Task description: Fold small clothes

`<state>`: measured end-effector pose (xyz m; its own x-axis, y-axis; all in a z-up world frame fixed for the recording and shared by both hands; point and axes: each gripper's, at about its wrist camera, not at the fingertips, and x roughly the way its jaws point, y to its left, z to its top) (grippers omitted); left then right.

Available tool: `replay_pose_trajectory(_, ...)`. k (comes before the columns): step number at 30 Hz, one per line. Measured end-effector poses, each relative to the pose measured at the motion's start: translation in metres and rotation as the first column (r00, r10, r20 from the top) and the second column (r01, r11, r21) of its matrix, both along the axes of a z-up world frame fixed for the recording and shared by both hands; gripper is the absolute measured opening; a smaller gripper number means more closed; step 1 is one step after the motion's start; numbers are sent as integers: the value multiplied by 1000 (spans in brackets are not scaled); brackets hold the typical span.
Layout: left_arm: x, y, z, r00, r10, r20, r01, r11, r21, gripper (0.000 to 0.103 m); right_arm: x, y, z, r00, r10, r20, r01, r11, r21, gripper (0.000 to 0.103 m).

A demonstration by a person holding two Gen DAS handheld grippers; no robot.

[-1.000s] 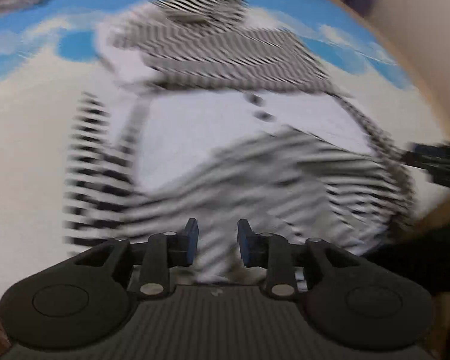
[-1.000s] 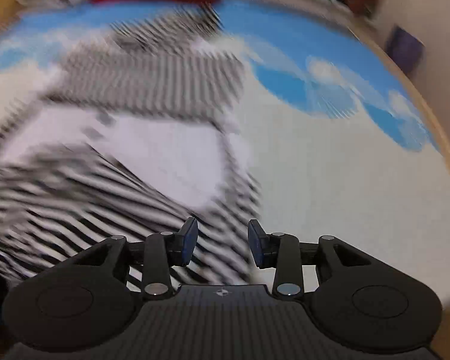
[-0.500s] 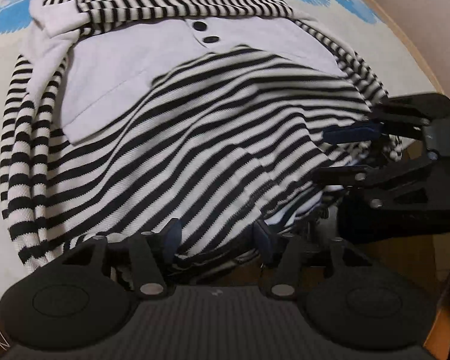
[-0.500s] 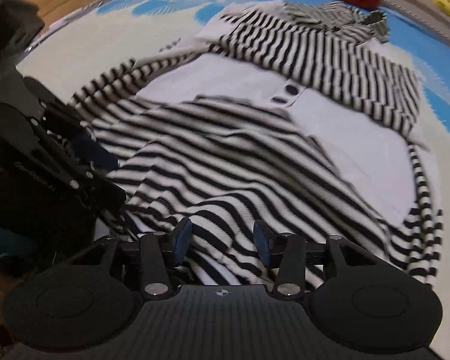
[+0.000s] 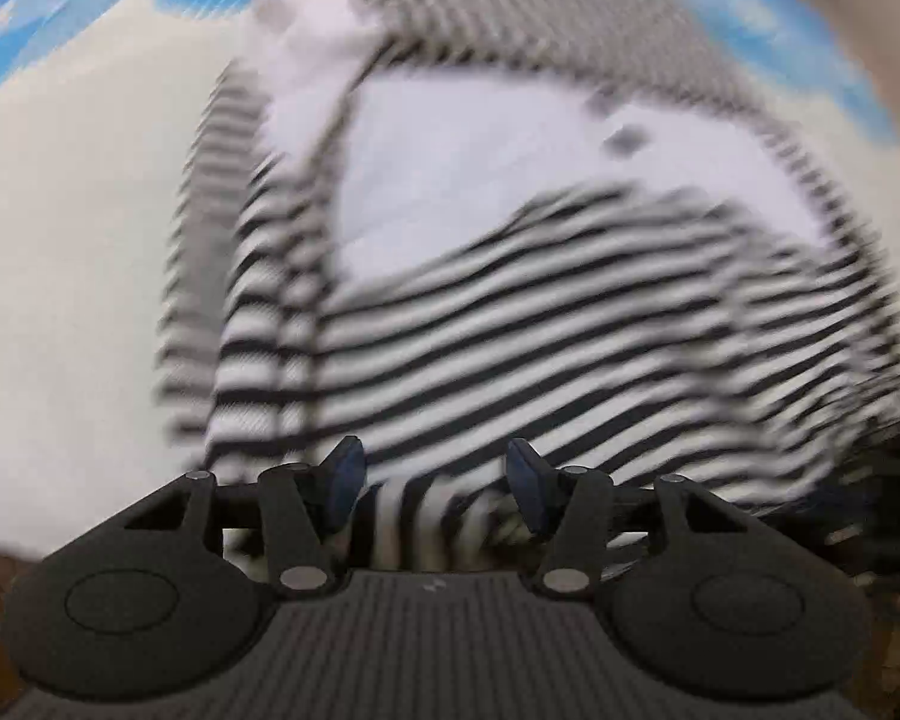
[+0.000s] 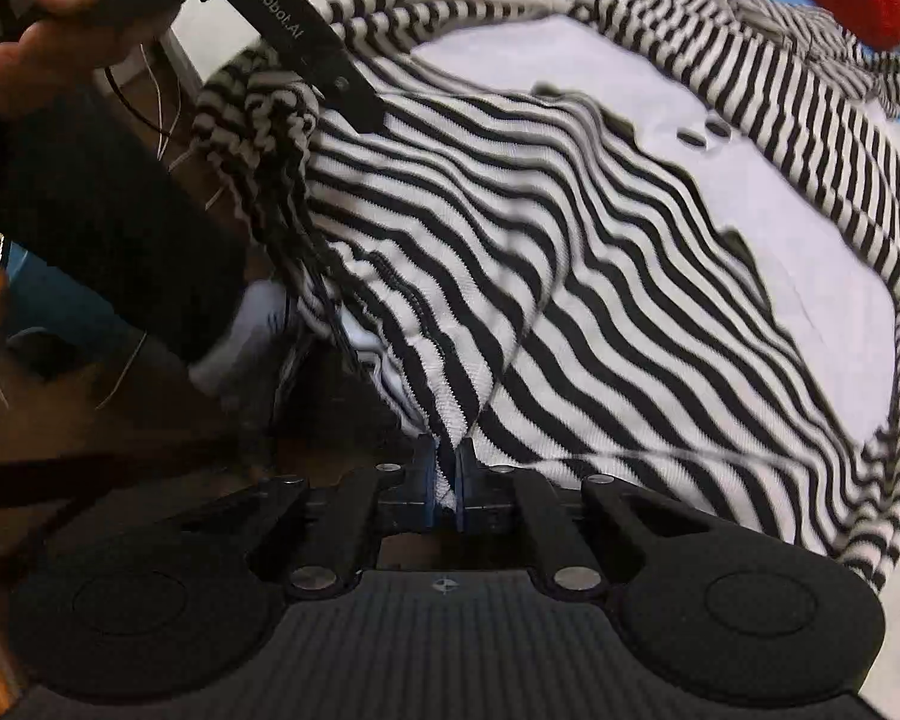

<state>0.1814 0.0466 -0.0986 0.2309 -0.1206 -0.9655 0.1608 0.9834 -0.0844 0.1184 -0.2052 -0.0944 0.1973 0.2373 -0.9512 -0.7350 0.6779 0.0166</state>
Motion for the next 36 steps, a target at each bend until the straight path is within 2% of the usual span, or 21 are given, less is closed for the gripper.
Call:
replay_pose_trajectory(2, -2, 2, -2, 1000, -13, -8, 13, 999, 39, 55, 8, -5, 17, 998, -69, -12, 69, 994, 82, 11)
replay_pose_trajectory(4, -3, 3, 4, 1000, -15, 4, 15, 999, 43, 55, 18, -12, 31, 987, -161, 4, 158, 973, 166, 16)
replay_pose_trajectory(6, -3, 3, 11, 999, -1, 41, 0, 999, 44, 55, 28, -19, 39, 963, -267, 37, 253, 943, 215, 44)
replay_pose_trajectory(7, -3, 5, 14, 998, 6, 55, -9, 999, 46, 55, 34, -23, 39, 949, -311, 56, 293, 931, 219, 49)
replay_pose_trajectory(9, -1, 10, 17, 997, 35, 69, -38, 998, 50, 55, 44, -31, 33, 915, -397, 70, 377, 905, 197, 52)
replay_pose_trajectory(11, 2, 14, 10, 998, 53, 35, -55, 996, 67, 53, 51, -39, 20, 887, -459, 49, 449, 883, 133, 52)
replay_pose_trajectory(13, 3, 13, 0, 999, 47, 10, -48, 994, 98, 51, 52, -43, 2, 881, -473, 16, 473, 881, 22, 55)
replay_pose_trajectory(14, 4, 10, 2, 999, 40, 15, -41, 993, 107, 51, 50, -41, -4, 886, -464, 1, 464, 886, -14, 60)
replay_pose_trajectory(17, 3, 2, 21, 997, 15, 81, -23, 995, 101, 51, 42, -33, 4, 910, -411, 50, 412, 910, -34, 59)
replay_pose_trajectory(19, 3, 0, 34, 991, 13, 130, -22, 998, 66, 53, 41, -38, 14, 902, -429, 51, 428, 904, 20, 59)
replay_pose_trajectory(25, 17, 7, 33, 988, 88, 129, -91, 996, 19, 53, 57, -60, 36, 832, -555, 11, 549, 826, 130, 59)
replay_pose_trajectory(28, 20, 11, 37, 983, 106, 147, -107, 994, 1, 53, 68, -77, 36, 779, -627, -8, 621, 768, 156, 59)
replay_pose_trajectory(29, 20, 11, 38, 982, 111, 151, -112, 994, -2, 53, 69, -81, 33, 765, -644, -7, 638, 756, 146, 59)
replay_pose_trajectory(31, 23, 13, 36, 980, 126, 152, -126, 992, -9, 53, 72, -82, 20, 759, -651, 0, 650, 757, 73, 58)
replay_pose_trajectory(34, 27, 14, 16, 988, 137, 77, -140, 989, 38, 53, 67, -81, -6, 775, -632, 5, 629, 770, -105, 58)
replay_pose_trajectory(36, 28, 14, 4, 990, 138, 29, -140, 987, 76, 53, 65, -79, -2, 785, -620, 19, 618, 779, -108, 58)
